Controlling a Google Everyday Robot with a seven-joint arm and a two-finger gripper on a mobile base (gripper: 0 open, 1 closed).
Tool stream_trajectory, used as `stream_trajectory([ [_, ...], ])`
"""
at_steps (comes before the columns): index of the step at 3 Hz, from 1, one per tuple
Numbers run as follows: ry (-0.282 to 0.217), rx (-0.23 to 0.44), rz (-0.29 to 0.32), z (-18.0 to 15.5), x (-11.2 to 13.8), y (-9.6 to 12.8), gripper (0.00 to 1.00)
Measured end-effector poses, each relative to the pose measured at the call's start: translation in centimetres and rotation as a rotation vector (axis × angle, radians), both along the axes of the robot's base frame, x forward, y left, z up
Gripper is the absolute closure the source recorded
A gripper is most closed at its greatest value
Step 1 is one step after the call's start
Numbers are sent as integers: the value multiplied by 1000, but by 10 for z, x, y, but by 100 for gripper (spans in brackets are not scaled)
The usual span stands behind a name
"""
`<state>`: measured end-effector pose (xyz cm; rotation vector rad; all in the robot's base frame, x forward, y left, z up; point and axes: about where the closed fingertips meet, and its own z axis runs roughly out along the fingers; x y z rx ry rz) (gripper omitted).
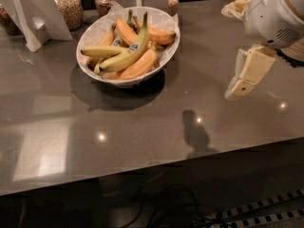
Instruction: Pick banana from white bowl
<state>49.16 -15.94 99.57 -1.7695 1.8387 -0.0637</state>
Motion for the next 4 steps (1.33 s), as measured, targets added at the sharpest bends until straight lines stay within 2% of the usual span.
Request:
stream_trajectory([
  [1, -70, 11, 125, 8, 29, 30, 0],
  [3, -132, -37, 374, 18, 77, 101, 0],
  [4, -155, -13, 464, 26, 93, 139, 0],
])
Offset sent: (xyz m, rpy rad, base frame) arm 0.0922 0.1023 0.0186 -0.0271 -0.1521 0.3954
